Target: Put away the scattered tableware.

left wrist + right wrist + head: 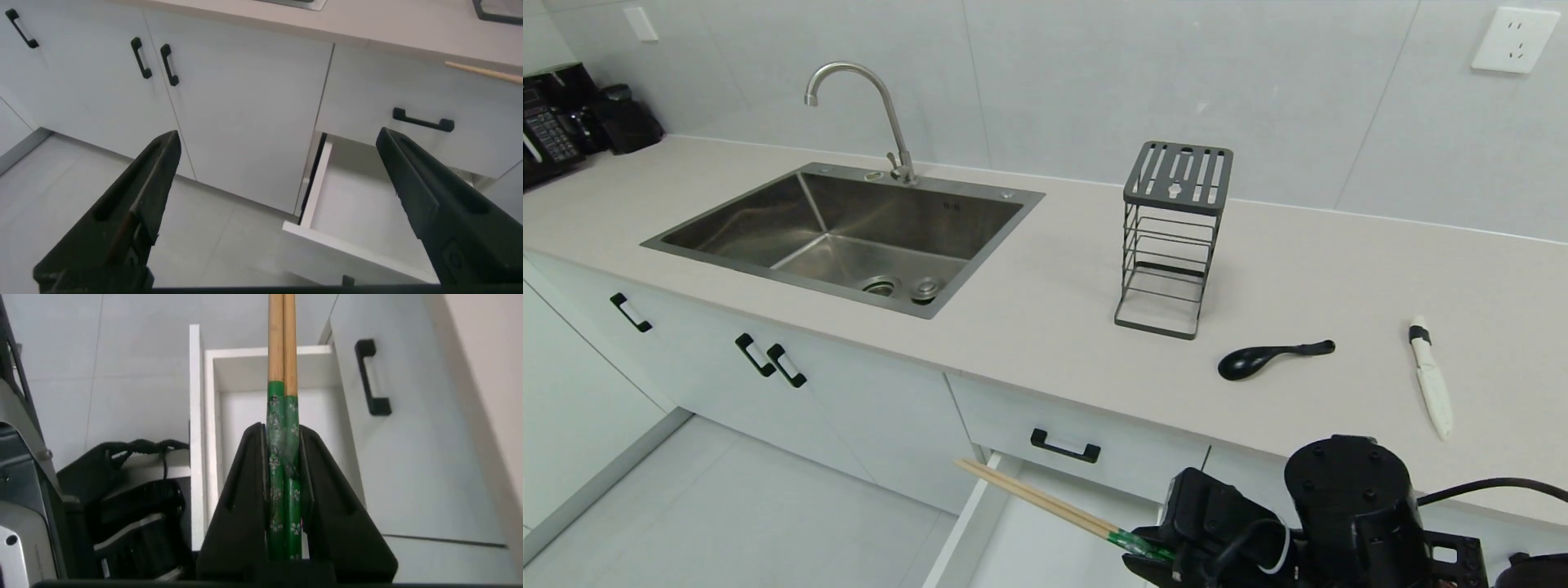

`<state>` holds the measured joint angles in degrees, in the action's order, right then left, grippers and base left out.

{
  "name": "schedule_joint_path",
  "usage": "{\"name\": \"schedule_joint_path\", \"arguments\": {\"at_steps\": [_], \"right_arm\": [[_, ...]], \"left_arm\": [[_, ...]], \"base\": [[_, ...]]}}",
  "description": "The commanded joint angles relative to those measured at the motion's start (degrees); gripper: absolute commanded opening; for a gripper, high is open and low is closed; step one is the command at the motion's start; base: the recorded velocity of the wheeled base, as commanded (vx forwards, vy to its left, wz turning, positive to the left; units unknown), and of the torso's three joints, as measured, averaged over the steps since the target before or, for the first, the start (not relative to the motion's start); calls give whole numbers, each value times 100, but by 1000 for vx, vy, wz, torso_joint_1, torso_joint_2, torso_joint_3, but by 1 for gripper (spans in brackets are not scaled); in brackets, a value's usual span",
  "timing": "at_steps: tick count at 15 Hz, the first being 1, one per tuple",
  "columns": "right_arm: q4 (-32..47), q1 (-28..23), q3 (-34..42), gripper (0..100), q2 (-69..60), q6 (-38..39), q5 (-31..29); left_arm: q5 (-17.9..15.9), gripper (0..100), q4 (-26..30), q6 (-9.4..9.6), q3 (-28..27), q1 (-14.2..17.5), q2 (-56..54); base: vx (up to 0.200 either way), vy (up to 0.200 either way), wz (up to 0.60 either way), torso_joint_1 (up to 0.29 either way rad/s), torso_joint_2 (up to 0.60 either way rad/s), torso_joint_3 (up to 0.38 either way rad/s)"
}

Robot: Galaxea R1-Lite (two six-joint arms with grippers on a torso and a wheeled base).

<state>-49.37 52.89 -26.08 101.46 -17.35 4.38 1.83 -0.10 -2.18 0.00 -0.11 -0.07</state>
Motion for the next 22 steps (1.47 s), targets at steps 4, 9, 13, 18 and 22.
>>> {"name": "schedule_joint_path", "arguments": {"at_steps": [4, 9, 13, 18, 22], "right_arm": [[-11, 10, 235, 0, -83, -14, -16], [-46, 19, 191, 0, -21, -14, -121], [-64, 89, 68, 0, -4, -6, -121], [-64, 177, -108, 0, 32, -14, -121], [-64, 221, -346, 0, 32, -41, -121]], "left_arm": [[2, 100, 1, -2, 0, 2, 7], [2, 100, 1, -2, 0, 2, 7], [2, 100, 1, -2, 0, 2, 7], [2, 100, 1, -2, 0, 2, 7], [2, 100, 1, -2, 0, 2, 7]], "base": [[0, 0, 0, -95, 192, 94], [0, 0, 0, -191, 373, 182], [0, 0, 0, -22, 44, 26], [0, 0, 0, -108, 206, 98], [0, 0, 0, -244, 472, 222]]}}
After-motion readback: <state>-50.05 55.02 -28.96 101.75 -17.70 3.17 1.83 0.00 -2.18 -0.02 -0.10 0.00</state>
